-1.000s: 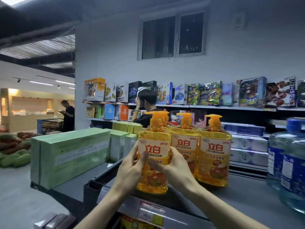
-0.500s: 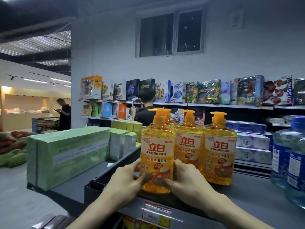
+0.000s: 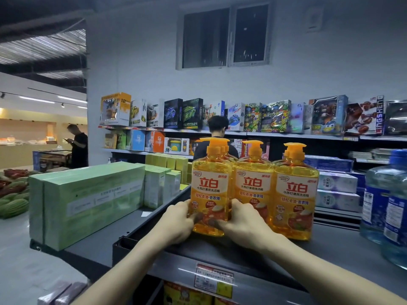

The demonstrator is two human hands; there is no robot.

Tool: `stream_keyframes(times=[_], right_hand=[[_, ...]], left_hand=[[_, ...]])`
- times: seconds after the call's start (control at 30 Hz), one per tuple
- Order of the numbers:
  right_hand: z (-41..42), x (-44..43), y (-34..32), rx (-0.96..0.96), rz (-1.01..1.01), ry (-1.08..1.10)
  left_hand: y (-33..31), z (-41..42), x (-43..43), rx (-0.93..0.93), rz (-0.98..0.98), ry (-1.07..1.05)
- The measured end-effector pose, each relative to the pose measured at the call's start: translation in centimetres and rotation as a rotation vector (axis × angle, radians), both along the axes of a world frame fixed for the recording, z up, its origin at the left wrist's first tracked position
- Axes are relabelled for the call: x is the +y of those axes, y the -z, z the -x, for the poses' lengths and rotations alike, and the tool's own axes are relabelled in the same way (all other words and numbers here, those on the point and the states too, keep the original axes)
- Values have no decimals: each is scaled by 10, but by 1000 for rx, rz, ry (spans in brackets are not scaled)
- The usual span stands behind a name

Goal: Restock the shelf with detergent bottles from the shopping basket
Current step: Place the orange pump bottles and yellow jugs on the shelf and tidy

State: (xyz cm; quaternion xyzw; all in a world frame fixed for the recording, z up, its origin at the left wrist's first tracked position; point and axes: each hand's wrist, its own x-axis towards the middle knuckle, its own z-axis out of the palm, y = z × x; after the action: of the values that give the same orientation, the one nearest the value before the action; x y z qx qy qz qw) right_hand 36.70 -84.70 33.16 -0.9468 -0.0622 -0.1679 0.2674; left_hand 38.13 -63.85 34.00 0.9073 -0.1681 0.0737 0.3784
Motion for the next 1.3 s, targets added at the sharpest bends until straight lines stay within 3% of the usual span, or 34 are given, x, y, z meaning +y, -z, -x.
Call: stream_keyframes(times=[0.37, 0.57, 0.83, 1.03, 1.3], right_hand=[[8, -1, -4, 6, -56, -1], [21, 4, -11, 61, -62, -9], [83, -28, -13, 80, 410, 51], [162, -91, -15, -8, 535, 116], [303, -181, 2, -138, 671, 204]], left_hand=[[6, -6, 6, -33, -26, 74], [5, 0, 9, -58, -107, 5], [4, 57, -1, -131, -334, -135], [3, 131, -53, -329, -602, -197], [7, 268, -192, -385, -567, -73]])
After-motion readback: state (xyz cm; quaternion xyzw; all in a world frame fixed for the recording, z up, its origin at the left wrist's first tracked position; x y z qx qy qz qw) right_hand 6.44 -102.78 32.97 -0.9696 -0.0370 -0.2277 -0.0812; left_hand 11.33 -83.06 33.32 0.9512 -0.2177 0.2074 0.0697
